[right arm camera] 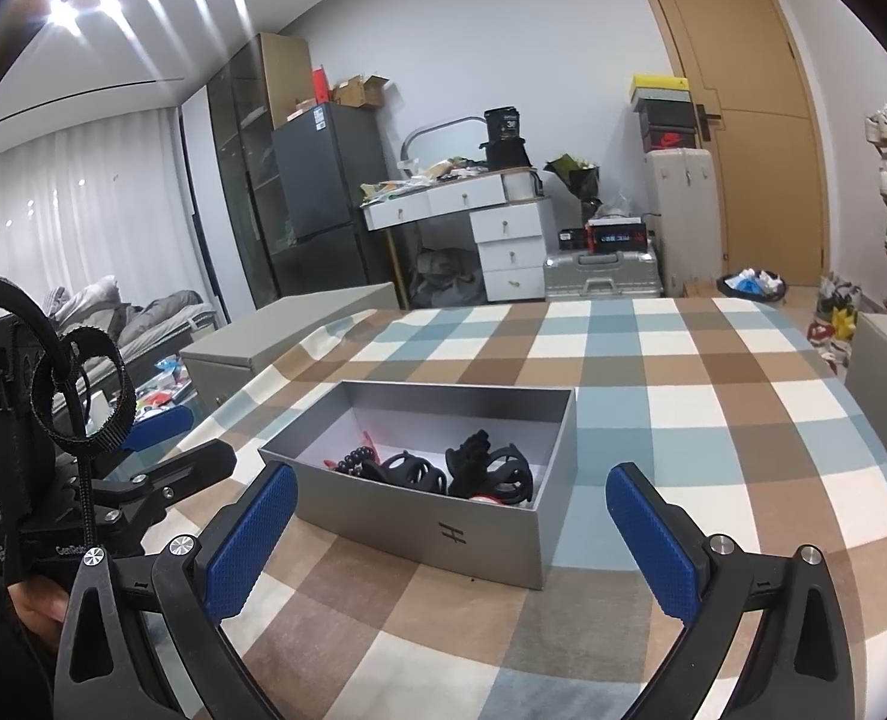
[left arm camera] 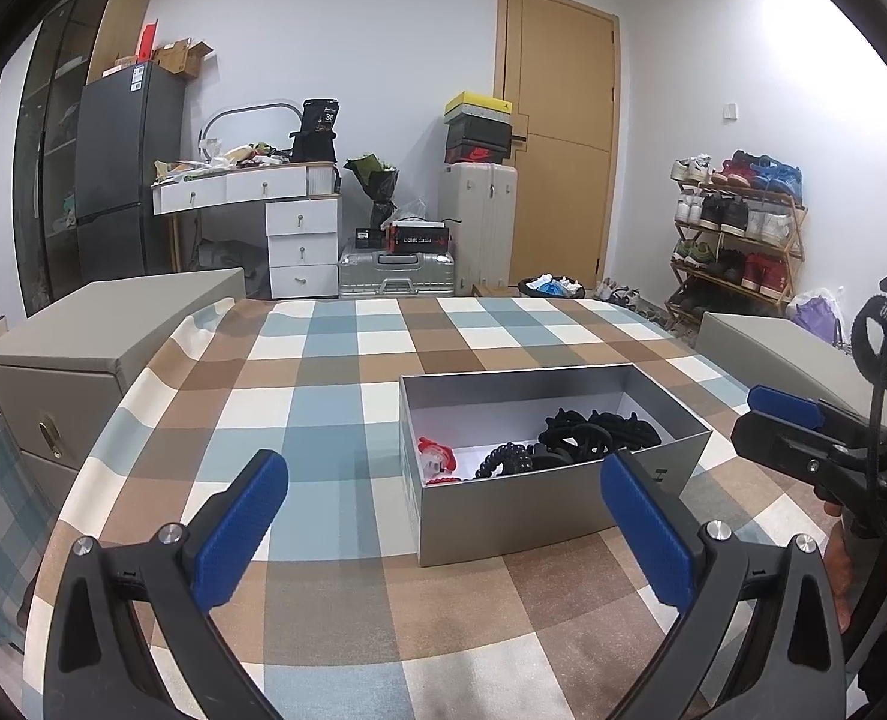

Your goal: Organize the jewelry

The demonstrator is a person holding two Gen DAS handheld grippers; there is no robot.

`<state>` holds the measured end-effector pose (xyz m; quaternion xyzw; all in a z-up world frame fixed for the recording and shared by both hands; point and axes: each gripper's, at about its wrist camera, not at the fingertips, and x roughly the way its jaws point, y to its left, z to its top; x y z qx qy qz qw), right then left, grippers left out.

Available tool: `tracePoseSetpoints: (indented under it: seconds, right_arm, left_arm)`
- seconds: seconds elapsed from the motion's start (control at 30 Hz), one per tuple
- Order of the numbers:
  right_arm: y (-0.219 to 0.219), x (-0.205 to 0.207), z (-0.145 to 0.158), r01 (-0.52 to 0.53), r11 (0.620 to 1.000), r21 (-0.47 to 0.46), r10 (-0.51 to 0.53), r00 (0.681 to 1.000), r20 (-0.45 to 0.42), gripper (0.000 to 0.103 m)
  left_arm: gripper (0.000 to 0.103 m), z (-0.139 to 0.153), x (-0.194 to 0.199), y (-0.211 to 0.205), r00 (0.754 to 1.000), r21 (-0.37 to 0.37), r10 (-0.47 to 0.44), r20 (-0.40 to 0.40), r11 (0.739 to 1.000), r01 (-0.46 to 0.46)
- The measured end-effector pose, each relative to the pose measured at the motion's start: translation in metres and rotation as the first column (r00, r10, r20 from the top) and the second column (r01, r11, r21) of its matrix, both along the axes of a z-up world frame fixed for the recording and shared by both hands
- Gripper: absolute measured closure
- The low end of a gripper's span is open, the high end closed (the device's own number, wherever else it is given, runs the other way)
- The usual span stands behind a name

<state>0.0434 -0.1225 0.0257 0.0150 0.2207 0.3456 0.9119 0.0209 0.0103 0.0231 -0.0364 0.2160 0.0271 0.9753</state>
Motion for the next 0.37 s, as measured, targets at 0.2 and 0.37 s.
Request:
tracePoseSetpoints:
  seconds: [0.2, 0.37]
  right_arm:
    - [0.0019, -0.0012, 0.0008, -0.010, 1.000, -0.006, 0.010, 1.000, 0.004, 0.000]
    - [0.0018, -0.0024, 0.0010, -0.011, 1.000, -0.007, 0.011, 1.000, 0.007, 0.000]
  left_arm:
    - [0.001, 0.0007, 0.0011, 0.0022, 1.000, -0.017, -0.005, -0.007, 1.000, 0.005]
    - [0.001, 0.0006, 0.0002, 0.0034, 1.000, -0.030, 0.000, -0.003, 1.000, 0.000]
